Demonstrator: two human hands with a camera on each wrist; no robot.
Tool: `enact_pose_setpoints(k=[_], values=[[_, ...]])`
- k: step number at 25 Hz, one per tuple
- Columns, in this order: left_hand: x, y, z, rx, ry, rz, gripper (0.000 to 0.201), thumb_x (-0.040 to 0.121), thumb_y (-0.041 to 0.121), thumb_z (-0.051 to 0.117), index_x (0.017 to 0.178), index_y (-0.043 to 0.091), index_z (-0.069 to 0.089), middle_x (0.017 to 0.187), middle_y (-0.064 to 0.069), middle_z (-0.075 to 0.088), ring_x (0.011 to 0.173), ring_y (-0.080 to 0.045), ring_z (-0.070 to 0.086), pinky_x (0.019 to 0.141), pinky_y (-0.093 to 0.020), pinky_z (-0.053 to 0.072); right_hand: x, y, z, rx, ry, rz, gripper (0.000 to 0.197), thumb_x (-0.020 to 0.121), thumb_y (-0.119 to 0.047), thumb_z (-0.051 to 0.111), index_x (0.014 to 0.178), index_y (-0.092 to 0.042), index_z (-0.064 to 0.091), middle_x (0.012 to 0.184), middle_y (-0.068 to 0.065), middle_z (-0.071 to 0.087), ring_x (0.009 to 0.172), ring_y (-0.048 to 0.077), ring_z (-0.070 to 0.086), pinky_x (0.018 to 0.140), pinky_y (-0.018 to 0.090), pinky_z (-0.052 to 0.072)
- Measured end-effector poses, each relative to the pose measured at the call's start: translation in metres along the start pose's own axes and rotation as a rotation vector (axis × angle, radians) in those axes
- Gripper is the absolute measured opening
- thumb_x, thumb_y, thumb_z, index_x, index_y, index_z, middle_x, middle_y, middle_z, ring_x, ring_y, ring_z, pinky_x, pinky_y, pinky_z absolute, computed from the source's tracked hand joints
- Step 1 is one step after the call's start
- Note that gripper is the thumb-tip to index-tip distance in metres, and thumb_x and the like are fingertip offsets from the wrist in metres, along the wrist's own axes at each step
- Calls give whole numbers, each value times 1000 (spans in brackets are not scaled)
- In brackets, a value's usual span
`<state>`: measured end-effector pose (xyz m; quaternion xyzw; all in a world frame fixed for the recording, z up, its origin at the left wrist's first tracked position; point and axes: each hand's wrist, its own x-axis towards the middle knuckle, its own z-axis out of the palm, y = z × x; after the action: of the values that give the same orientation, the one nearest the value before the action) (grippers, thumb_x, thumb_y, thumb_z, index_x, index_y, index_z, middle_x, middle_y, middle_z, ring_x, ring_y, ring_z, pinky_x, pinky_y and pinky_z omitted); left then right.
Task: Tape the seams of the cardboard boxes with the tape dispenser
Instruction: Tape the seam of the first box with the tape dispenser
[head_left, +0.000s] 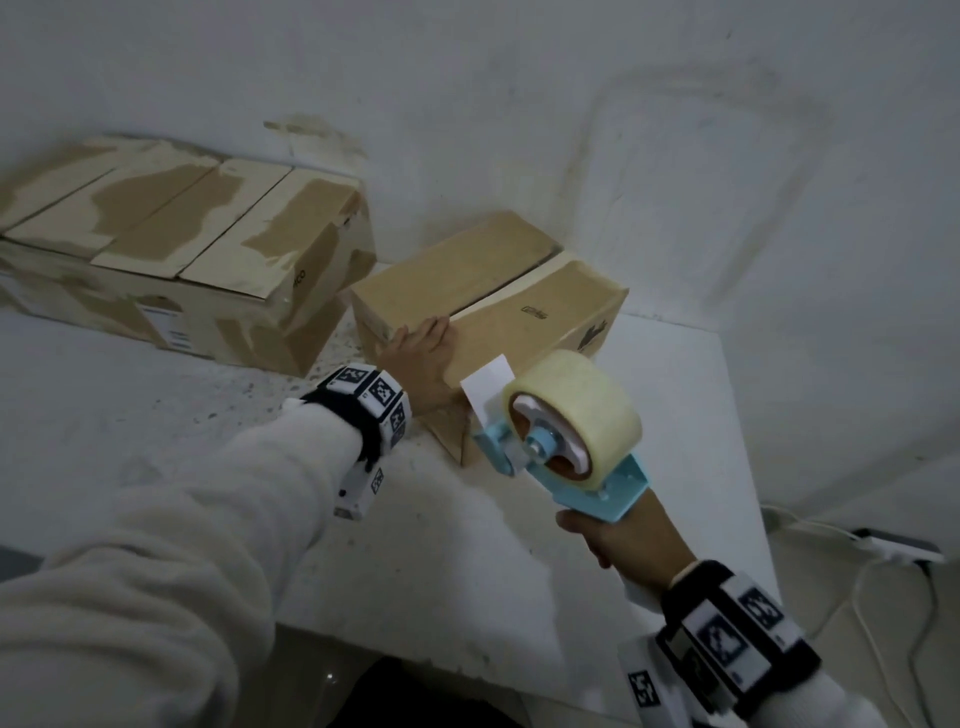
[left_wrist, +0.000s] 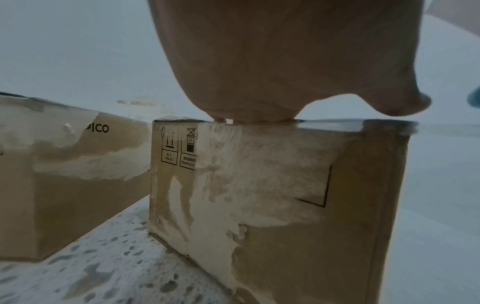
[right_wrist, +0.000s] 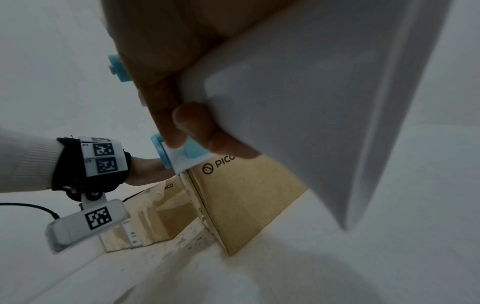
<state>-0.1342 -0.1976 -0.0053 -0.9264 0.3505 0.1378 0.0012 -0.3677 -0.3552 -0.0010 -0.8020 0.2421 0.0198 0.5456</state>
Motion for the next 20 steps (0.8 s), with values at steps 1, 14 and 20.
enact_pose_setpoints(k=[1,14,20], values=[[0,1,0,13,-9,-8,96,83,67,32,150,7,-1,160,-8,-4,148,-21,-4,120,-44,2,1,2,1,2,1,6,18,74,0,70,65,-6,55,33,-6,48,31,5,40,37,17,36],[-12,21,34,-67,100,-13,64,92,39,18,142,0,27,147,-22,29,138,-36,24,112,-45,28,-1,7,2,81,19,13,15,74,0,70,70,-6,57,44,-3,50,33,4,42,36,18,36],[-27,33,20,-29,143,-43,65,95,40,36,147,5,18,156,-12,18,145,-26,14,117,-44,17,-7,3,1,119,35,8,16,72,1,70,68,-9,57,39,-6,50,34,6,40,36,19,34]])
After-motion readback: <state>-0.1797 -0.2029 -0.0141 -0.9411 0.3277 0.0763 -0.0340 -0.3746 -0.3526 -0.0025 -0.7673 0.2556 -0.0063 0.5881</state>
